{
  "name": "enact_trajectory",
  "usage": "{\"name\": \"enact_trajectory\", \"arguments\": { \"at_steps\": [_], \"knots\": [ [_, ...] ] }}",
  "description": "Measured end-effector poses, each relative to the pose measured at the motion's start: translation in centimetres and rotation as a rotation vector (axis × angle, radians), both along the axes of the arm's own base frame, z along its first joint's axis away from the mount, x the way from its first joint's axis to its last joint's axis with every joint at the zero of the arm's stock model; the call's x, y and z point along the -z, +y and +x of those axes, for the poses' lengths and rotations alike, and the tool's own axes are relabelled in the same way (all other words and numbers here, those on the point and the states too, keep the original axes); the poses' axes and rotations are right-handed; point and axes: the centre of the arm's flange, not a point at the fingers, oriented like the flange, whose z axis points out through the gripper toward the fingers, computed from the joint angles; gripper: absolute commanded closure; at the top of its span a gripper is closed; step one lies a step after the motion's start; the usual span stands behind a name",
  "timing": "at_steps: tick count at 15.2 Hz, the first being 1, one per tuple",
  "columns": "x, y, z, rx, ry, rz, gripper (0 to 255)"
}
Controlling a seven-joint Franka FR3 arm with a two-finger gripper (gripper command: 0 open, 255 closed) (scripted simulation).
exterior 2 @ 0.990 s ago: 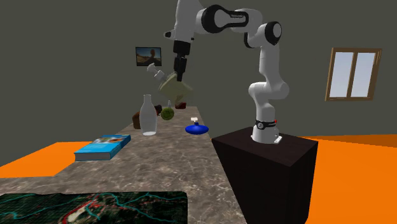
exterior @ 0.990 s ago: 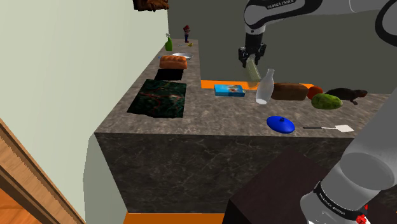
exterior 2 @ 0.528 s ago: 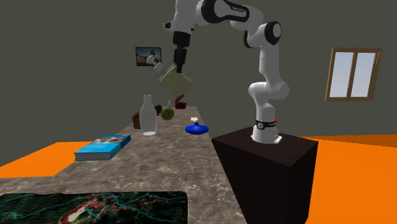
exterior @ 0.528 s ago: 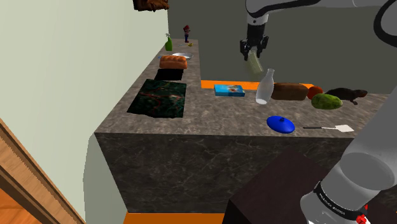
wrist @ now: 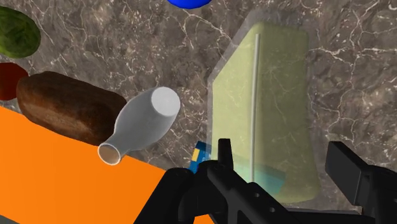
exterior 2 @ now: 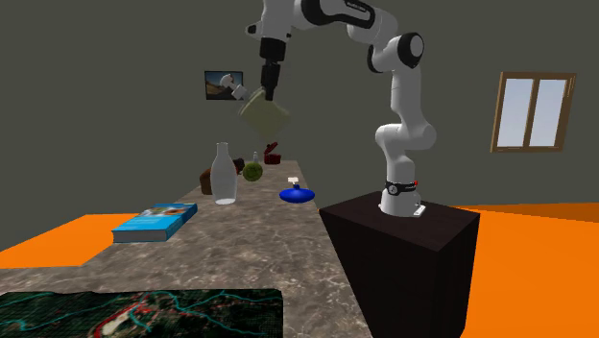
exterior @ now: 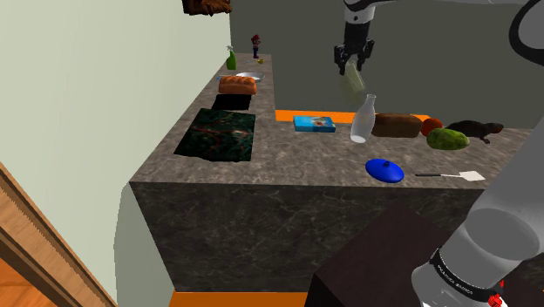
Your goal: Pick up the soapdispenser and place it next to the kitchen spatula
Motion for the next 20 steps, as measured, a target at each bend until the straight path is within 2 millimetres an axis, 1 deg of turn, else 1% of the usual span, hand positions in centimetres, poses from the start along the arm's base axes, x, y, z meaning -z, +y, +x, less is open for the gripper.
{"name": "enact_trajectory", "arguments": {
  "at_steps": [2, 4, 10, 13, 14, 16, 18, 20],
  "knots": [
    [-0.1, -1.9, -1.7, 0.001, 0.000, 0.000, 255],
    [-0.3, -3.9, -2.5, 0.001, 0.000, 0.000, 255],
    [-0.2, -11.0, -7.0, 0.001, 0.000, 0.000, 255],
    [-0.5, -14.4, -9.5, 0.002, 0.000, 0.000, 255],
    [-0.3, -15.5, -10.2, 0.001, 0.000, 0.001, 255],
    [-0.3, -17.4, -11.4, 0.001, 0.000, 0.001, 255],
    [-0.6, -20.0, -12.5, 0.002, 0.000, 0.000, 255],
    [-0.4, -22.2, -14.0, 0.002, 0.000, 0.000, 255]
  ]
}}
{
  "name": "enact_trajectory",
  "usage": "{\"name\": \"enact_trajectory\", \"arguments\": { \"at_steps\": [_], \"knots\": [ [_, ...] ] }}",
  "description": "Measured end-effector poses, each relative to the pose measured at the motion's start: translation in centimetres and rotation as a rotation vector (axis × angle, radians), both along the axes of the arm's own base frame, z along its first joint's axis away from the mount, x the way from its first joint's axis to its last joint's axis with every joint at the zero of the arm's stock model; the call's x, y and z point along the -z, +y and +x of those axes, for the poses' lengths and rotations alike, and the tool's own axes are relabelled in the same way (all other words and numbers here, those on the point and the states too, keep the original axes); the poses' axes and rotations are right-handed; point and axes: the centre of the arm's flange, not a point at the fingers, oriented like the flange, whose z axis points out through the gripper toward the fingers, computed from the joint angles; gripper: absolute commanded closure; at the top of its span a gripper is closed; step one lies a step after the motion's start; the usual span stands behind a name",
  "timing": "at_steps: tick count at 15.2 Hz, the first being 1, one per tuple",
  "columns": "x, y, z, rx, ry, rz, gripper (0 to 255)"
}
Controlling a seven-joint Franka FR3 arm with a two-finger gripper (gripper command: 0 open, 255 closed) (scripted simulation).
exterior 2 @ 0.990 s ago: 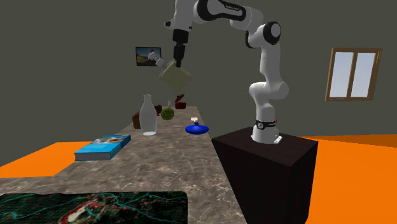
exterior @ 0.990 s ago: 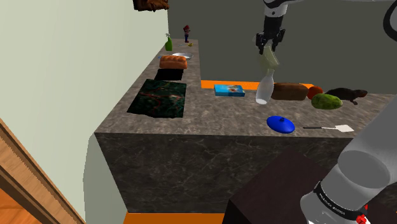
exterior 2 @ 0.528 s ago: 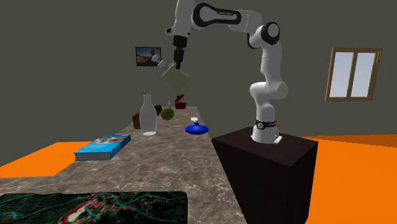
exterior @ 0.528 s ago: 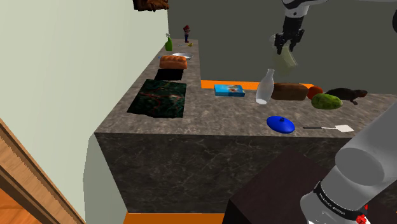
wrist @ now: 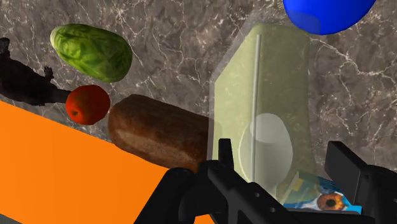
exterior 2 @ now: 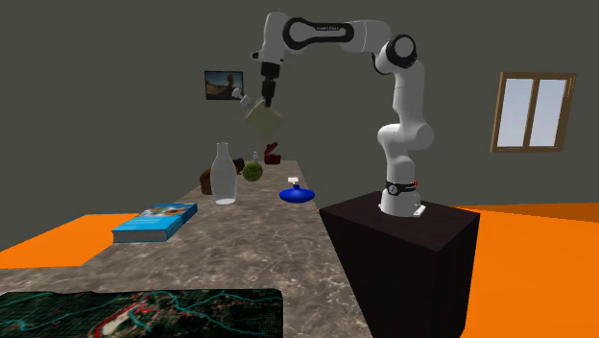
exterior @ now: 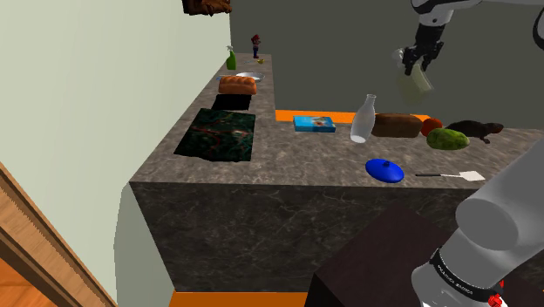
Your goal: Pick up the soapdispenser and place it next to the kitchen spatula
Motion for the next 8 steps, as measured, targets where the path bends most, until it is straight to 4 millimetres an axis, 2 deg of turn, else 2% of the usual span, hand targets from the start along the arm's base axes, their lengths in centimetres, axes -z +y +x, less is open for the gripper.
{"name": "enact_trajectory", "arguments": {
  "at_steps": [8],
  "knots": [
    [0.0, -8.8, -5.6, 0.001, 0.000, 0.000, 255]
  ]
}}
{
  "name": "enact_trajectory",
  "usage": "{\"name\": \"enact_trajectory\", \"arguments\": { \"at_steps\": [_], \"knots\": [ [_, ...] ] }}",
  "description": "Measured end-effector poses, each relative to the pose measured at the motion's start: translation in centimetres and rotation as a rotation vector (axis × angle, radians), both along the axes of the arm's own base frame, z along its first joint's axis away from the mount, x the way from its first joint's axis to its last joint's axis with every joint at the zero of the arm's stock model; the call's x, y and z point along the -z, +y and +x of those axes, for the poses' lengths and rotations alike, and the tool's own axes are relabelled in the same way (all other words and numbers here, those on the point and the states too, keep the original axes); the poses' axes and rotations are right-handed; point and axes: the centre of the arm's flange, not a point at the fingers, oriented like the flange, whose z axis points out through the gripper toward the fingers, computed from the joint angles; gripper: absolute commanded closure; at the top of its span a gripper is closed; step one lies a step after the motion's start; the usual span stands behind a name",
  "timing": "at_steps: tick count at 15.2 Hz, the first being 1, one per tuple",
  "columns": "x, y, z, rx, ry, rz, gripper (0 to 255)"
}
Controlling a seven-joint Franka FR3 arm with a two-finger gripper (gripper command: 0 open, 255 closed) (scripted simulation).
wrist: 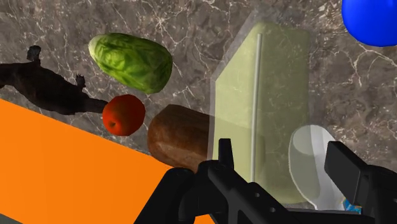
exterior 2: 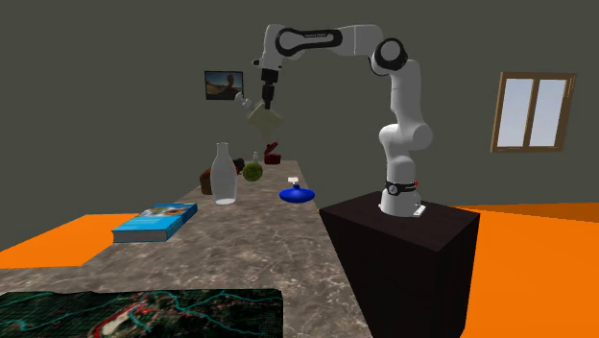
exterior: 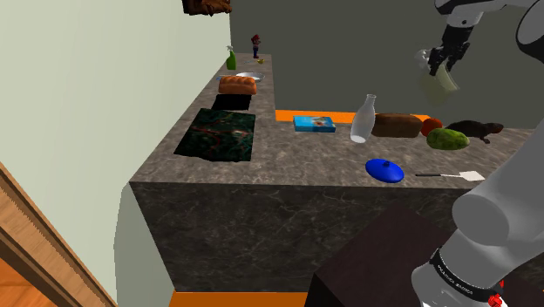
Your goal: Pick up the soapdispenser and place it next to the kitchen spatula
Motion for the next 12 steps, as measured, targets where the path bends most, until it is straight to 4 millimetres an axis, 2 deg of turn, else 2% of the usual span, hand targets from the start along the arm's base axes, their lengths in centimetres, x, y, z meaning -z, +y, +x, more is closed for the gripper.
{"name": "enact_trajectory", "arguments": {
  "at_steps": [2, 12],
  "knots": [
    [0.6, -0.8, -0.5, -0.001, 0.000, 0.000, 255],
    [5.7, -1.1, -0.6, -0.002, 0.000, 0.000, 255]
  ]
}}
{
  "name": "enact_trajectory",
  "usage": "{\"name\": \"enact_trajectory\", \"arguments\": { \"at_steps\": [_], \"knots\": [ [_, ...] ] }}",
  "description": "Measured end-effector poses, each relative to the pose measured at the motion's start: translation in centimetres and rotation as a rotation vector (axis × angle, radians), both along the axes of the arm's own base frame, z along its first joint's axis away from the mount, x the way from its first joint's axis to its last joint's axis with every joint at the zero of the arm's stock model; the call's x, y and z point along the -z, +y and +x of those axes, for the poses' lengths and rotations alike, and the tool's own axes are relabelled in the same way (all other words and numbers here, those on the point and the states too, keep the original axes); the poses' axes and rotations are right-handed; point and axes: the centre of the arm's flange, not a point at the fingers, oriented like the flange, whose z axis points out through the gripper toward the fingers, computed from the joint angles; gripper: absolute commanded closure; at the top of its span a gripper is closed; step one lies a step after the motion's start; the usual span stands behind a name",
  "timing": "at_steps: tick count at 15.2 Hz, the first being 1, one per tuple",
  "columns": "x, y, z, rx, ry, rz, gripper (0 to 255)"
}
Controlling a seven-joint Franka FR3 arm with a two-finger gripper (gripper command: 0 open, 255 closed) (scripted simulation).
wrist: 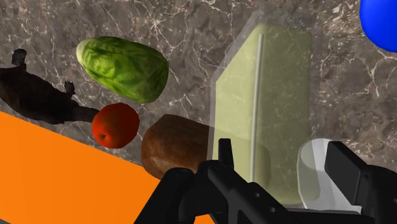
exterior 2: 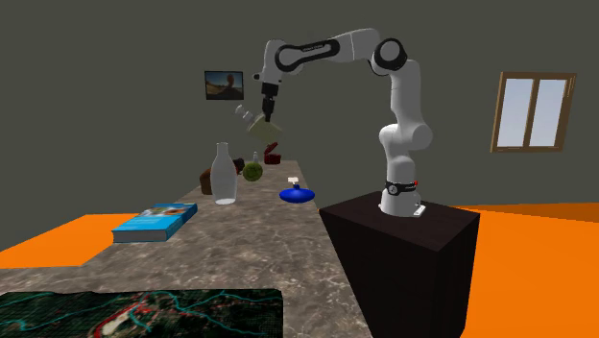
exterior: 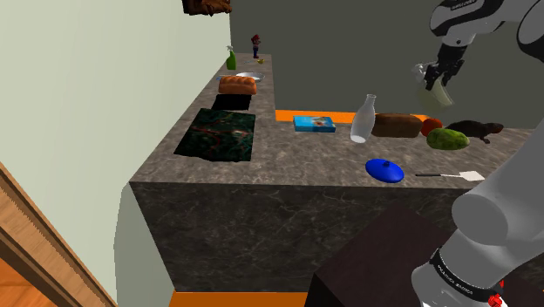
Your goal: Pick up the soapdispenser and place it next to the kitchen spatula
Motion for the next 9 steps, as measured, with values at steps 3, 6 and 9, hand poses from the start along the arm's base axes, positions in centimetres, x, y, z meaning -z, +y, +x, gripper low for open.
{"name": "enact_trajectory", "arguments": {
  "at_steps": [3, 6, 9],
  "knots": [
    [1.8, 0.0, -0.1, 0.000, 0.000, 0.000, 255],
    [3.1, 0.1, 0.1, 0.000, 0.000, 0.000, 255],
    [4.9, 0.1, -0.1, 0.000, 0.000, 0.000, 255]
  ]
}}
